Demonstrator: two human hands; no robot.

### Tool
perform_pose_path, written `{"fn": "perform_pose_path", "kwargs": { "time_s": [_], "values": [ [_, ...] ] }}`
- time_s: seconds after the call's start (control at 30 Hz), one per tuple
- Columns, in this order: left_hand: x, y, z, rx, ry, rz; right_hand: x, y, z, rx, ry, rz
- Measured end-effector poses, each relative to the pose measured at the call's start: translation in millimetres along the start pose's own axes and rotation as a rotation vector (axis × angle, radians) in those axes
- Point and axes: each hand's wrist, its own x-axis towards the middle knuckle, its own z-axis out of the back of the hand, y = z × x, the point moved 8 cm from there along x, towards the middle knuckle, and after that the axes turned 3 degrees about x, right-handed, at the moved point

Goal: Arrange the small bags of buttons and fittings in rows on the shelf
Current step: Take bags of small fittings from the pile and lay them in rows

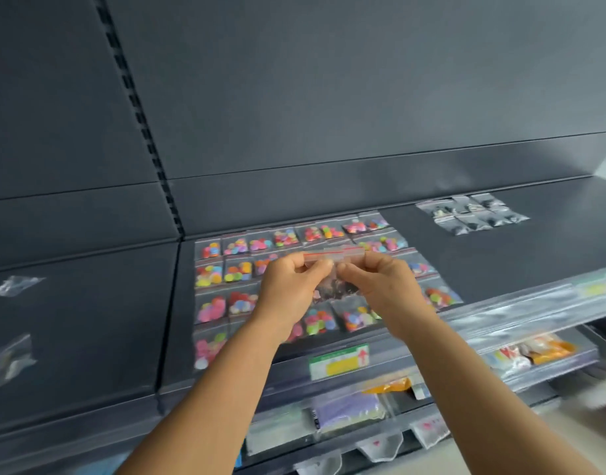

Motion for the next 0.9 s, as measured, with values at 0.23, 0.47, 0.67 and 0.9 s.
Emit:
{"fn": "perform_pose_path", "kwargs": {
  "time_s": [0.23,0.47,0.67,0.9],
  "values": [
    [17,-19,-86,-0.030,-0.059,0.003,11,-18,103,0.045,-0.039,-0.069],
    [48,-38,-146,0.003,0.012,-0.047,35,-34,177,0.011,-0.209,-0.115],
    [82,-52,-187,-0.003,0.080,-0.090,59,-28,208,-0.021,-0.314,-0.031],
    [106,-43,-233,0.039,0.159,-0.068,78,-38,245,0.010,-0.448,0.004]
  ]
}}
